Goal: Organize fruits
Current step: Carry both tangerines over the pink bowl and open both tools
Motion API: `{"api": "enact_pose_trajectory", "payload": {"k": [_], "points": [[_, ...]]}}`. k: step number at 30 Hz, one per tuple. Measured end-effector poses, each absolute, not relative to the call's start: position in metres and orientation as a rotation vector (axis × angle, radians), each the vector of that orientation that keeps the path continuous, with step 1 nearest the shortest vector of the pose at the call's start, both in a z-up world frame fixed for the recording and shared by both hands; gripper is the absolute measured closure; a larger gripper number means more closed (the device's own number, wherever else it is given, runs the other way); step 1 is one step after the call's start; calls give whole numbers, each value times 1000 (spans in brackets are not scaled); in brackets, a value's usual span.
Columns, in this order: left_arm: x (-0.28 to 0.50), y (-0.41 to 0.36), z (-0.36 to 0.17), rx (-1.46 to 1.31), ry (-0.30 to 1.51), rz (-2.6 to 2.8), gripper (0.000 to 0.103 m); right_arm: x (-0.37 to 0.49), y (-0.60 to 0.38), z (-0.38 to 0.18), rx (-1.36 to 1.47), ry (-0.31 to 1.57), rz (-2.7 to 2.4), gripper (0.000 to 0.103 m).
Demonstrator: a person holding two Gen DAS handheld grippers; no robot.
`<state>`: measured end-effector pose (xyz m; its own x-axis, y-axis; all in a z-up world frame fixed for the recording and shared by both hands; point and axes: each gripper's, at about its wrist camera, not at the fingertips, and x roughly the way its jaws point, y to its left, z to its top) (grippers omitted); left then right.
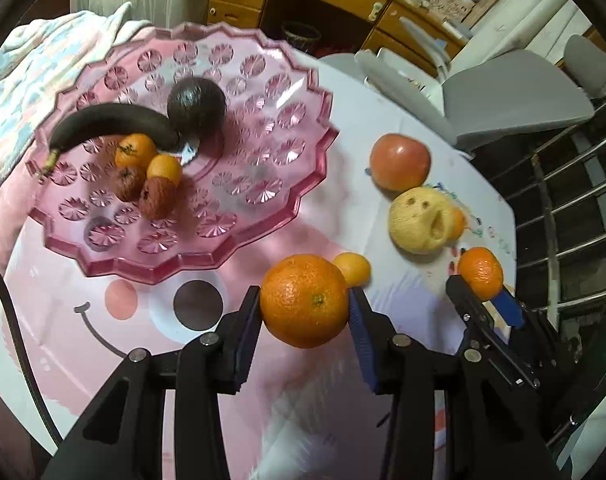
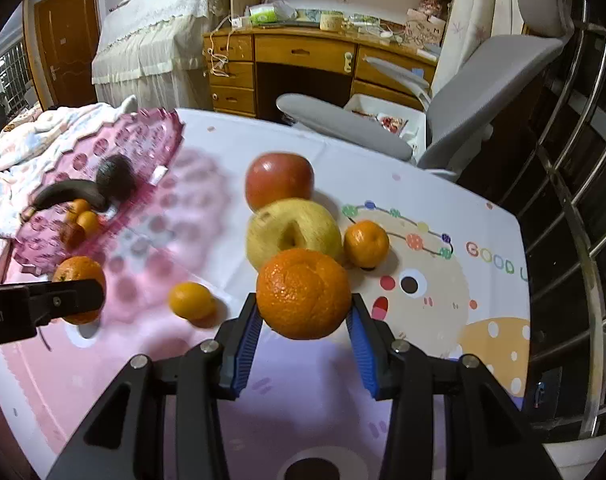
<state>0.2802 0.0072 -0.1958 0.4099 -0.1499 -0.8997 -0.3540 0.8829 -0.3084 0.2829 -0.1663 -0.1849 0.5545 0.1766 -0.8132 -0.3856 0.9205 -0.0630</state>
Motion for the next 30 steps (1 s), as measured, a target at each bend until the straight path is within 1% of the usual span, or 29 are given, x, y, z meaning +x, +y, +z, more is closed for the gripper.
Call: {"api": "enact_pose_trajectory", "payload": {"k": [6, 13, 21, 30], "points": [[257, 25, -167, -500, 1108, 124, 62, 267, -149, -163, -223, 921, 365, 60], [243, 57, -152, -487, 1077, 110, 62, 248, -119, -148, -181, 939, 388, 60], [235, 103, -145, -469, 1067, 67, 62, 233, -77, -143, -131, 985, 367, 60], [250, 148, -147, -408, 1089, -3, 62, 237, -32, -141, -40, 1032, 320, 60]]}}
